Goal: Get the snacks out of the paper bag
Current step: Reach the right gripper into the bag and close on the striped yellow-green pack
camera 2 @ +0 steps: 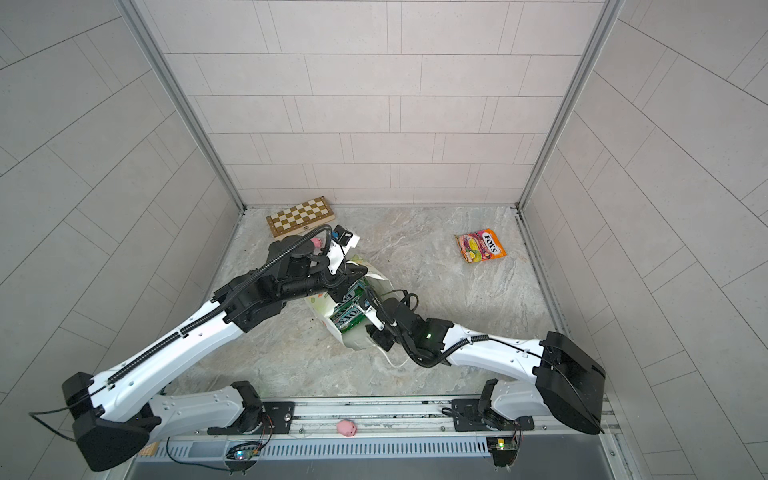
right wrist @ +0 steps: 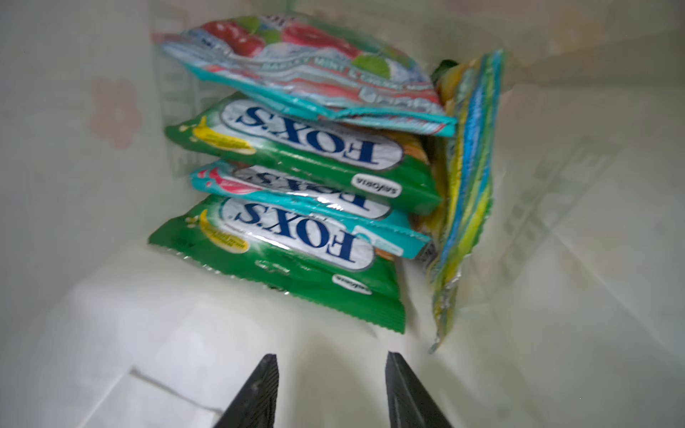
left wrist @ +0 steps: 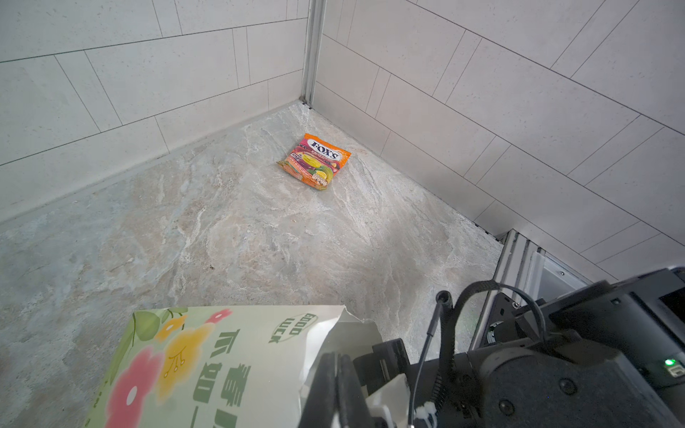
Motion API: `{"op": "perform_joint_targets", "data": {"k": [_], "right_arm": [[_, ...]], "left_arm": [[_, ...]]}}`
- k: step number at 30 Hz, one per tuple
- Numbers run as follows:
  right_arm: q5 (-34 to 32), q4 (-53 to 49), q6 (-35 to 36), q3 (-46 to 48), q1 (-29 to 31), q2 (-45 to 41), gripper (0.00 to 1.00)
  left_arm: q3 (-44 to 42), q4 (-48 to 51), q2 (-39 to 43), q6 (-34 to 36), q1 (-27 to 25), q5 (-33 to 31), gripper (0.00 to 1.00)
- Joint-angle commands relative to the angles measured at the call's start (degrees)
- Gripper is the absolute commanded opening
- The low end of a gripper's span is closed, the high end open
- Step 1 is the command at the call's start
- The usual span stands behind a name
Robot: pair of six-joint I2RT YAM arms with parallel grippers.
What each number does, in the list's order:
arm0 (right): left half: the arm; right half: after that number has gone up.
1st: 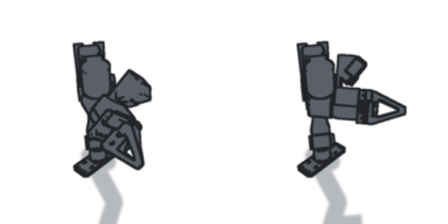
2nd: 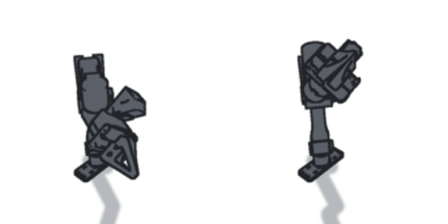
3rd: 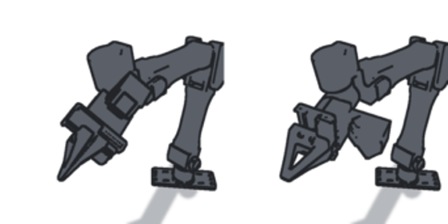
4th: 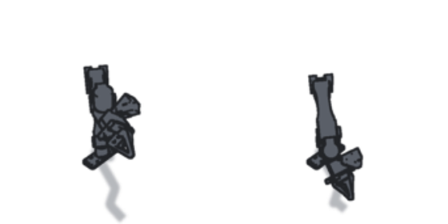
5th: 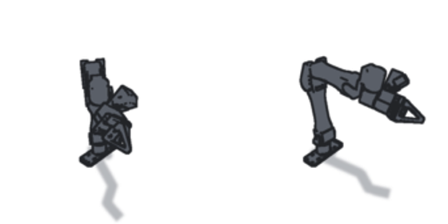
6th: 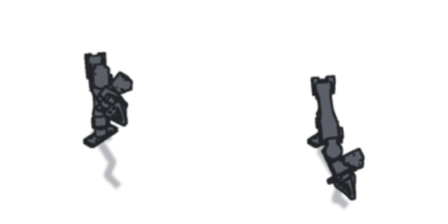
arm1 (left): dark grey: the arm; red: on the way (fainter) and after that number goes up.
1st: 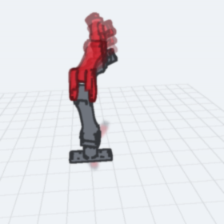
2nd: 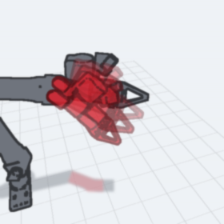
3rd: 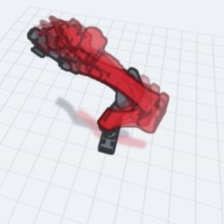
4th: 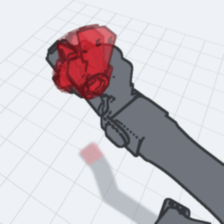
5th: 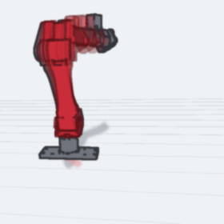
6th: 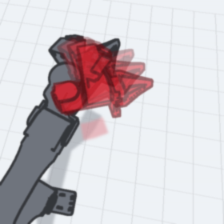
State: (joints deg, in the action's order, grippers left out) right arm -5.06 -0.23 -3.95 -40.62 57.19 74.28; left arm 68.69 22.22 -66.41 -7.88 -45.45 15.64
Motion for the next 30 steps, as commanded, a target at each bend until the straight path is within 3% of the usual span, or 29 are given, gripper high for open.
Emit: {"op": "perform_joint_targets", "data": {"k": [1, 9, 30], "right_arm": [[-9.72, -0.11, -1.32, -2.32, 0.47, 0.97, 0.47], [-17.49, 2.72, 0.86, -2.23, 0.56, 2.96, 0.42], [-23.68, 10.02, 4.46, -6.53, 0.21, 15.87, 0.37]], "left_arm": [[-0.4, -2.54, 0.78, 0.75, -0.6, 1.62, 0.0], [-0.41, -2.36, 0.76, 1.02, -0.8, 1.55, 0.0], [-0.52, -2.35, 0.95, 1.29, -1.48, 1.32, 0.0]]}}
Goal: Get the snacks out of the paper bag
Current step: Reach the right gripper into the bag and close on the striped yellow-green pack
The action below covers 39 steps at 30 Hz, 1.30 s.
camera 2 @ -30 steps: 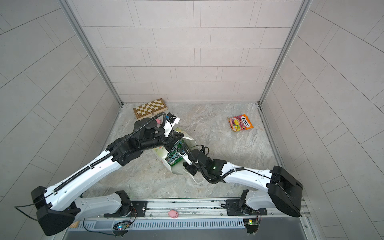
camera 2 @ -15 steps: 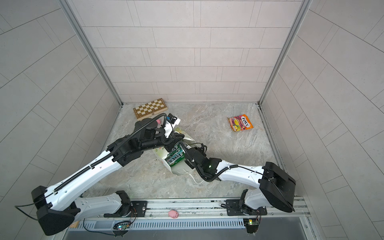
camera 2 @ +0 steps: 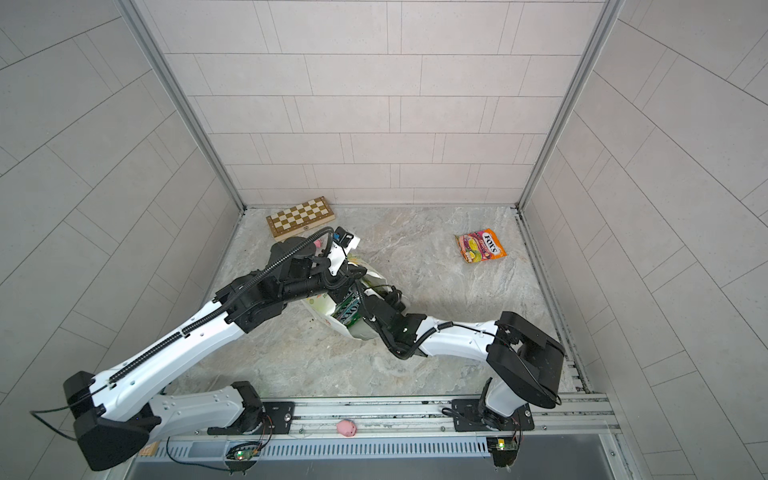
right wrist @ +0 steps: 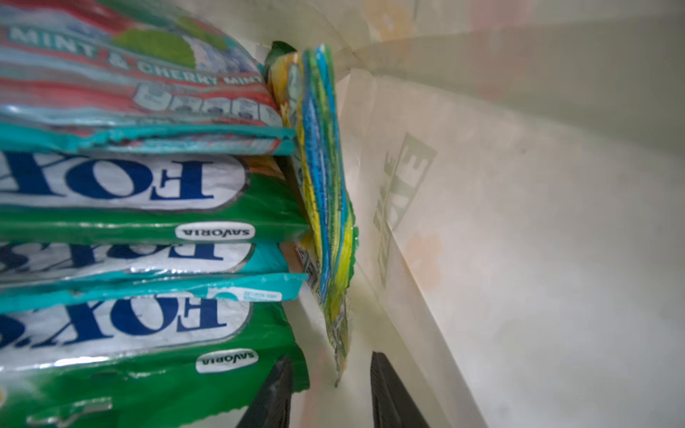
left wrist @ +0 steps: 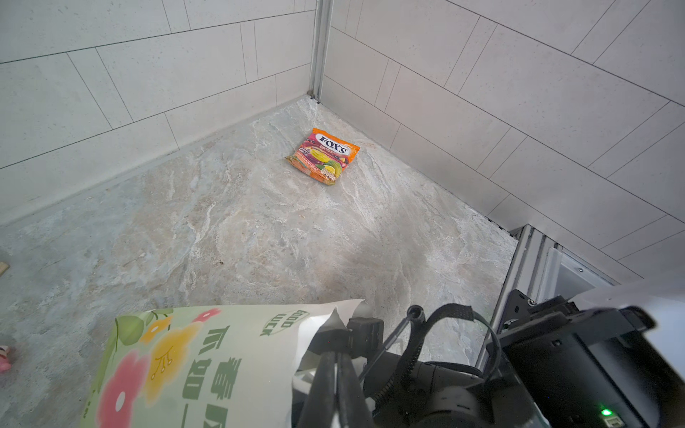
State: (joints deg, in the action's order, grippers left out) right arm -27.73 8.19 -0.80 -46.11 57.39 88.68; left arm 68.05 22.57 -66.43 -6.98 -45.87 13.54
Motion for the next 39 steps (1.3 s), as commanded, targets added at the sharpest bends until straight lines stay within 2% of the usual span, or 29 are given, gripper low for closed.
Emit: {"op": "perform_joint_targets", "data": {"k": [1, 5, 9, 13, 17, 22, 24, 29, 33, 39], "right_arm": [[-0.47, 1.74, 1.4, -1.17, 0.02, 1.74, 0.37], [4.71, 1.65, 2.46, -1.28, 0.01, 1.95, 0.41], [7.09, 2.02, 3.41, -0.81, 0.0, 1.75, 0.47], [11.55, 1.85, 4.27, -0.39, 0.1, 0.41, 0.53], [15.2, -0.11, 3.93, 0.22, 0.18, -2.19, 0.55], [17.41, -1.46, 3.19, 2.08, 0.19, -6.88, 0.57], [16.04, -1.41, 2.53, 2.68, 0.18, -7.88, 0.58], [7.6, -0.85, 2.52, 2.17, -0.07, -6.24, 0.53], [7.19, 0.3, 3.51, 1.05, -0.59, -3.83, 0.47], [4.69, 1.4, 4.68, -0.95, -1.64, -0.31, 0.5]], "left_arm": [[0.06, -2.68, 0.98, 0.35, -1.07, 3.41, 0.0], [0.05, -2.7, 1.07, 0.31, -1.14, 2.54, 0.0], [-0.06, -2.73, 1.2, 0.23, -1.15, 1.39, 0.0], [-0.28, -2.79, 1.31, -0.45, -1.14, -1.9, 0.0], [-0.56, -2.86, 1.69, -0.86, -1.15, -5.32, 0.0], [-0.77, -2.97, 1.94, -0.76, -1.18, -5.7, 0.0], [-0.76, -2.98, 1.99, -0.6, -1.17, -4.8, 0.0], [-0.8, -3.12, 2.34, 0.05, -1.11, -2.61, 0.0], [-0.88, -3.23, 2.44, 0.38, -1.31, -1.01, 0.0], [-0.87, -3.23, 2.37, 0.56, -1.24, 0.57, 0.0]]}}
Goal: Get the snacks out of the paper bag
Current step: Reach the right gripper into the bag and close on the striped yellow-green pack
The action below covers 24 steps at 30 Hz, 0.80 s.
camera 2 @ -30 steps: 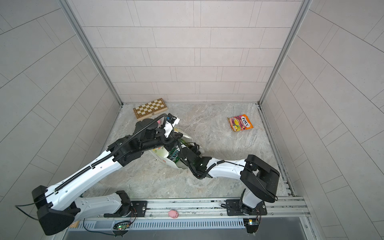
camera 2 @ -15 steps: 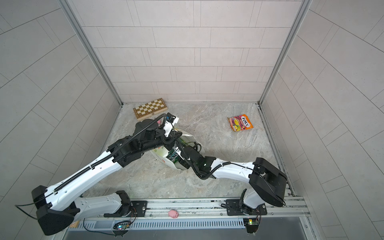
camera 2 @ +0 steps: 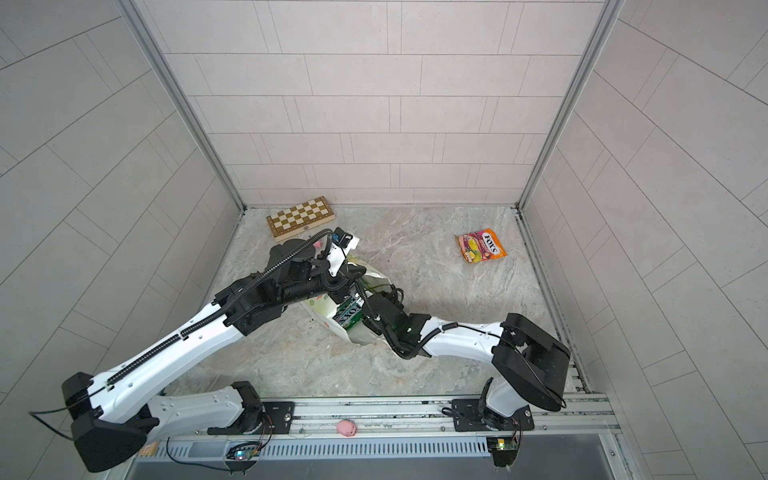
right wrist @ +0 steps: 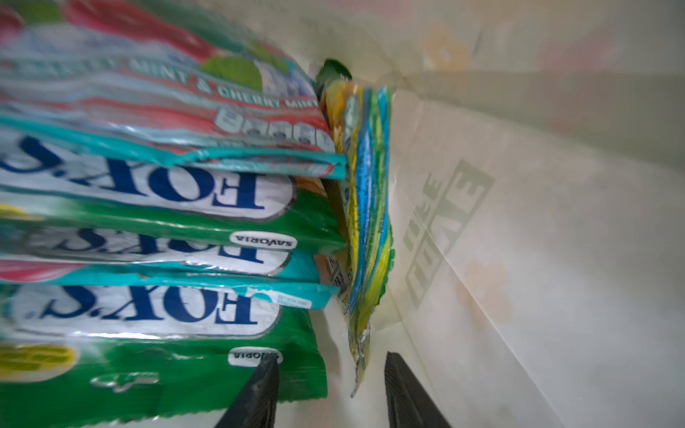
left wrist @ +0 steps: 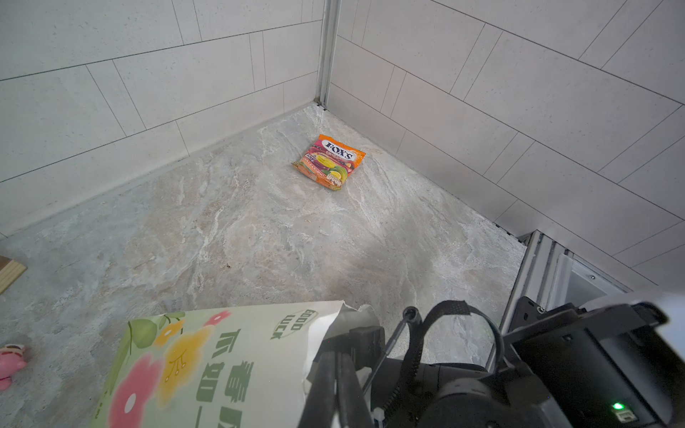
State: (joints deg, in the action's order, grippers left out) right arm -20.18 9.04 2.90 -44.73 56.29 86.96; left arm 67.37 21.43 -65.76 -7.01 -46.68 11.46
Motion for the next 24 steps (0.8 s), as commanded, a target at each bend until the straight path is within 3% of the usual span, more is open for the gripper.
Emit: {"op": "perform_joint_targets", "data": {"k": [1, 10, 14, 15, 19, 21, 24], "right_arm": [[-3.97, 0.43, 1.13, -2.62, -0.65, 2.08, 0.51], [-5.15, 0.63, 2.18, -5.14, -2.82, 6.95, 0.57], [-2.55, 0.56, 3.14, -6.55, -4.16, 9.22, 0.53], [-2.14, 0.55, 3.43, -6.72, -4.31, 9.51, 0.5], [-0.86, 0.77, 4.35, -6.8, -4.52, 8.9, 0.14], [0.26, 0.7, 4.31, -6.45, -4.52, 7.54, 0.02], [1.62, 0.3, 3.64, -5.35, -4.38, 4.14, 0.0]], "left_arm": [[-0.08, -2.09, 1.69, 0.58, -0.43, 2.75, 0.0], [-0.09, -2.01, 1.73, 1.01, -0.41, 3.37, 0.0], [-0.05, -1.92, 1.69, 1.04, -0.49, 3.31, 0.0], [-0.09, -1.84, 1.69, 1.1, -0.5, 3.17, 0.0], [-0.14, -1.77, 1.68, 1.1, -0.51, 1.91, 0.0], [-0.07, -1.45, 1.56, 0.98, -0.52, 0.28, 0.0], [0.12, -0.7, 1.33, 1.03, -0.59, -2.53, 0.0]]}}
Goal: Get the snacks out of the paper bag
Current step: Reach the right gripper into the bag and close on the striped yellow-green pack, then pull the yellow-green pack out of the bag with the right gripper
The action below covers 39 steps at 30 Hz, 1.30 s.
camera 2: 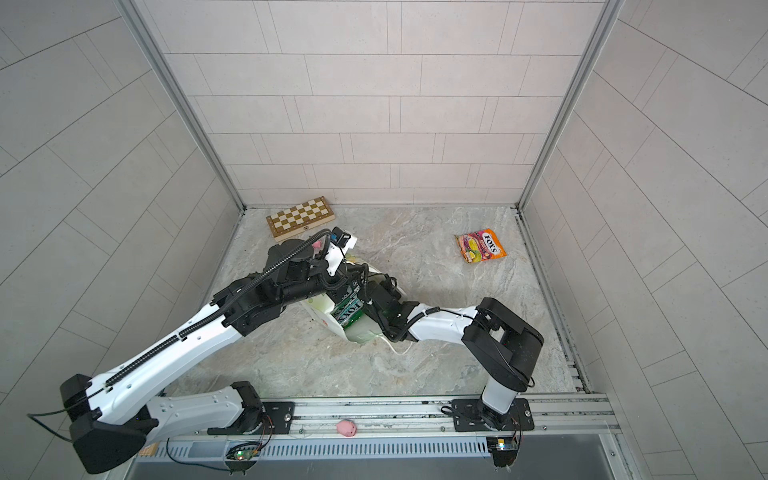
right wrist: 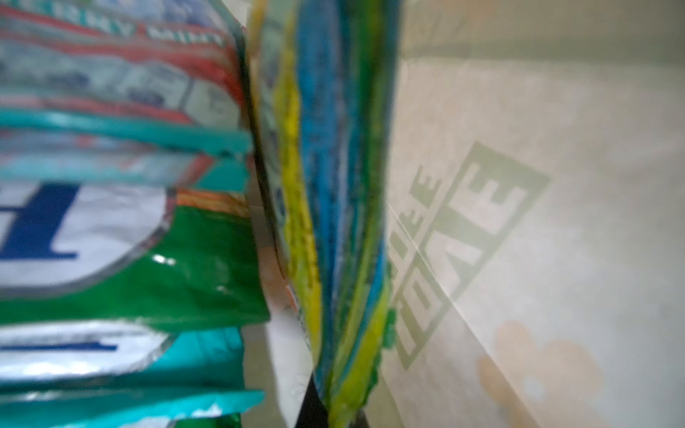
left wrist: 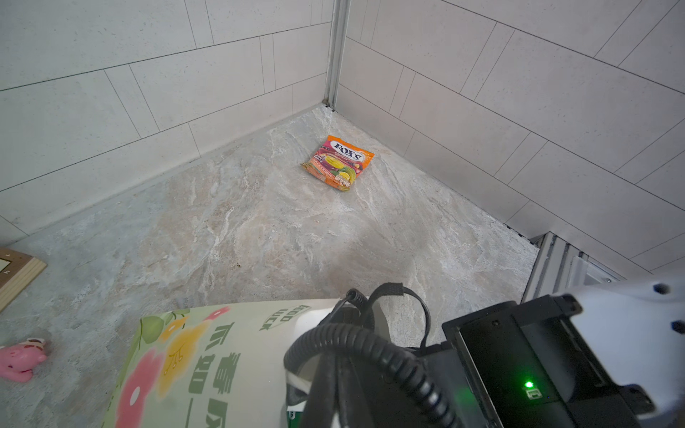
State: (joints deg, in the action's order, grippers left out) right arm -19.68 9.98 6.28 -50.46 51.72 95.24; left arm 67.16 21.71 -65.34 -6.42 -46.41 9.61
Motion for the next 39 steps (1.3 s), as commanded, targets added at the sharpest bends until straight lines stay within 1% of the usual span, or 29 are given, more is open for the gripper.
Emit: {"op": "perform_joint_targets", "data": {"k": [1, 4, 7, 13, 20, 29, 39], "right_arm": [[1.54, -0.84, -0.2, 1.05, 0.16, -5.56, 0.0], [3.08, -1.75, -0.9, 2.72, 0.25, -9.96, 0.0], [4.28, -2.98, -1.74, 4.72, 0.22, -14.74, 0.0], [4.13, -5.85, -3.01, 8.27, 0.23, -23.99, 0.0], [2.25, -11.19, -2.62, 9.06, 0.25, -33.91, 0.0], [-2.2, -17.15, -1.64, 6.65, 0.22, -44.18, 0.0], [-7.87, -24.53, -0.84, -1.56, 0.18, -48.53, 0.0]], "left_arm": [[0.34, -0.89, 0.83, 0.26, -0.81, -1.48, 0.0], [0.26, -0.74, 0.53, -0.19, -0.79, -4.45, 0.0], [0.42, -0.55, 0.22, -0.44, -0.78, -5.73, 0.0], [0.38, -0.52, 0.14, -0.64, -0.82, -6.37, 0.0], [0.45, -0.44, 0.14, -0.7, -0.82, -6.18, 0.0], [0.44, -0.45, 0.14, -0.74, -0.8, -6.0, 0.0], [0.6, -0.36, 0.15, -0.73, -0.87, -5.92, 0.0]]}}
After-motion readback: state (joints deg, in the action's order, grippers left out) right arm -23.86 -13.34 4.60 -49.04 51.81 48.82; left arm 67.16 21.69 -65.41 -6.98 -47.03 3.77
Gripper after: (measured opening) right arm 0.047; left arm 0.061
